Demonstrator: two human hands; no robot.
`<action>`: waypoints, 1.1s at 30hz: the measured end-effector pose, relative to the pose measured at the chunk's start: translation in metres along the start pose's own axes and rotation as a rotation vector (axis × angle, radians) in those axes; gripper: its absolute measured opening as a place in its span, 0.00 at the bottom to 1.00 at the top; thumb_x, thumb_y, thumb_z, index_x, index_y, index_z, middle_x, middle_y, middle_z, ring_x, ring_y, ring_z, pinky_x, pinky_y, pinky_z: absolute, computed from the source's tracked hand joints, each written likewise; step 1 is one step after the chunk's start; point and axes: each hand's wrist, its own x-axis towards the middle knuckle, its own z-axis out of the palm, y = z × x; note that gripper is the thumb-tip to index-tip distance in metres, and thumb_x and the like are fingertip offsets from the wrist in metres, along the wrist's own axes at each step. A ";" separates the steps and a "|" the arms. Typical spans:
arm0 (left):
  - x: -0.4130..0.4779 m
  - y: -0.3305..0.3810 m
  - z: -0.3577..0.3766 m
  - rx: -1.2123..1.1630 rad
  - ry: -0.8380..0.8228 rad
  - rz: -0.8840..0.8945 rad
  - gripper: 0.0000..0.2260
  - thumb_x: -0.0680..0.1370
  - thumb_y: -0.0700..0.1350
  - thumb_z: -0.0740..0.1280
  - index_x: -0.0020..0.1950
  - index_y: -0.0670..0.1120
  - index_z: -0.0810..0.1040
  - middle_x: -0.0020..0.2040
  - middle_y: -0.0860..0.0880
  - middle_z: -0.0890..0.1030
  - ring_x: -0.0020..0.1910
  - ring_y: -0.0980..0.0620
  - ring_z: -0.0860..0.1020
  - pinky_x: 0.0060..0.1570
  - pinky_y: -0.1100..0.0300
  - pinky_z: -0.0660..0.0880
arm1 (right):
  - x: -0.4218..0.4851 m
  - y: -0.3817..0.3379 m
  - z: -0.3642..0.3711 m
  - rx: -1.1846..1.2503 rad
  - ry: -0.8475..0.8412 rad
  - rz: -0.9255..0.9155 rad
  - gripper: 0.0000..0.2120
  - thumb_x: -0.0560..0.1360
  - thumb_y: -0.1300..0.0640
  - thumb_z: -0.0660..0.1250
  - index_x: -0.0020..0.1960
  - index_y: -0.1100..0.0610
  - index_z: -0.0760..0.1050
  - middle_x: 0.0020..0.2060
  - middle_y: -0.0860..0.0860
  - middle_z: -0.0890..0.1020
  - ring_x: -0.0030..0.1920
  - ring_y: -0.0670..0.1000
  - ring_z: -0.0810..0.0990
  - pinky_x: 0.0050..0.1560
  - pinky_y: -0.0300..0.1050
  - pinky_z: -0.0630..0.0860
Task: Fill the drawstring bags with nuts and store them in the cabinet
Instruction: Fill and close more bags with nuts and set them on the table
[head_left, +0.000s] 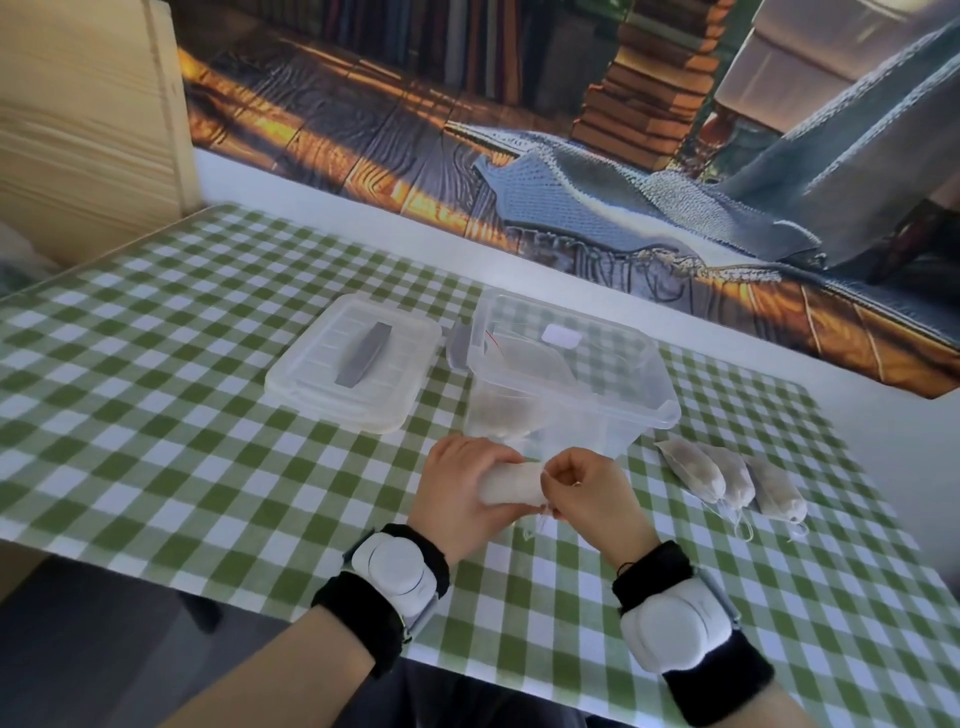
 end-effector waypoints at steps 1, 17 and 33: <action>0.000 0.000 0.000 0.002 -0.010 -0.007 0.22 0.62 0.65 0.71 0.47 0.52 0.78 0.42 0.60 0.79 0.43 0.57 0.75 0.54 0.56 0.69 | 0.000 0.001 0.000 -0.023 0.010 -0.039 0.05 0.71 0.63 0.67 0.39 0.55 0.74 0.34 0.49 0.79 0.36 0.48 0.78 0.40 0.41 0.78; 0.002 0.015 -0.008 -0.326 -0.304 -0.364 0.17 0.70 0.40 0.71 0.54 0.52 0.72 0.46 0.50 0.81 0.45 0.51 0.80 0.45 0.55 0.79 | -0.004 -0.001 0.007 -0.215 -0.258 -0.423 0.23 0.71 0.71 0.61 0.56 0.46 0.74 0.68 0.46 0.64 0.69 0.48 0.61 0.66 0.43 0.64; 0.008 0.009 -0.017 -0.675 -0.078 -0.595 0.13 0.70 0.38 0.74 0.49 0.51 0.77 0.45 0.53 0.81 0.46 0.57 0.79 0.46 0.64 0.74 | 0.088 -0.107 -0.029 -0.599 -0.331 -0.131 0.11 0.76 0.63 0.59 0.47 0.68 0.78 0.41 0.59 0.80 0.43 0.59 0.77 0.50 0.50 0.75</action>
